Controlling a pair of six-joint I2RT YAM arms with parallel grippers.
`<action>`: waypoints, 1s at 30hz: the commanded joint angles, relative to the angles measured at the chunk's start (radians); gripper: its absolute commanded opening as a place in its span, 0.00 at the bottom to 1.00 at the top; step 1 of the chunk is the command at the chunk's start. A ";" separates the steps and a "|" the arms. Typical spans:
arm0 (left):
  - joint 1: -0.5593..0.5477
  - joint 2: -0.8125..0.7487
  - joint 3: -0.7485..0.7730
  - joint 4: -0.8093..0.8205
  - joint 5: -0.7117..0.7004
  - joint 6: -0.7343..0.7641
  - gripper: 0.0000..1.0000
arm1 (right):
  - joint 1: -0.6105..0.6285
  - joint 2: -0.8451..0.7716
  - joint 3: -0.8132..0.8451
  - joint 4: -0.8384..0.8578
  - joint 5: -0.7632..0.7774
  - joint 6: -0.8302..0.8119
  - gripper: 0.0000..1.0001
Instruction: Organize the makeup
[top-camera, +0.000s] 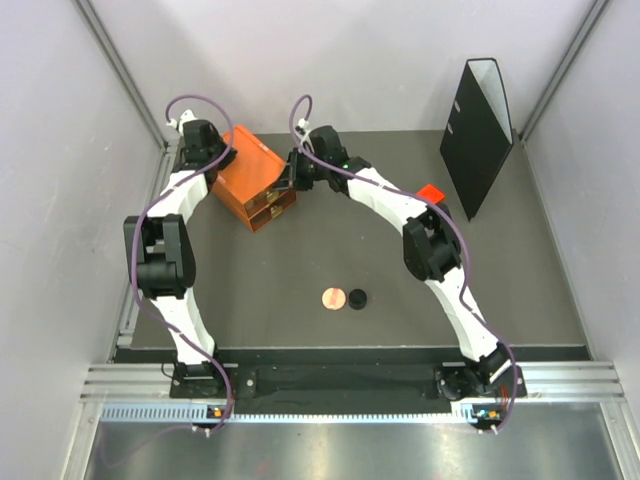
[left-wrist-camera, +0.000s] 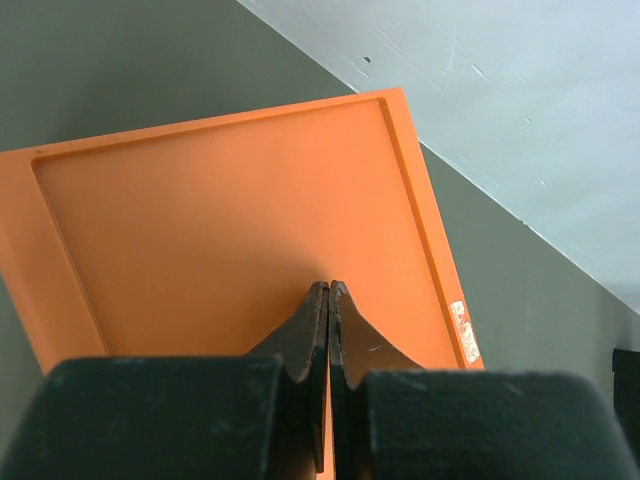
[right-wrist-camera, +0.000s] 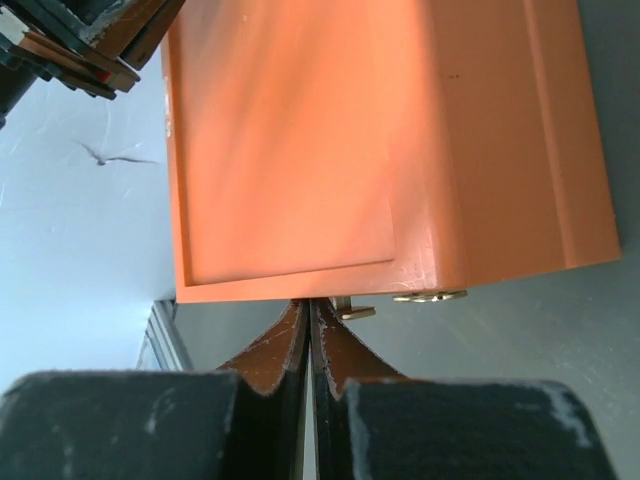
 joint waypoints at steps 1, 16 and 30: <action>0.006 0.099 -0.077 -0.281 -0.024 0.037 0.00 | 0.002 -0.079 -0.073 0.118 -0.015 0.025 0.00; 0.006 0.116 -0.067 -0.277 -0.019 0.031 0.00 | -0.122 -0.242 -0.510 0.413 -0.166 0.273 0.50; 0.005 0.123 -0.050 -0.285 -0.019 0.030 0.00 | -0.115 -0.093 -0.558 0.662 -0.213 0.603 0.81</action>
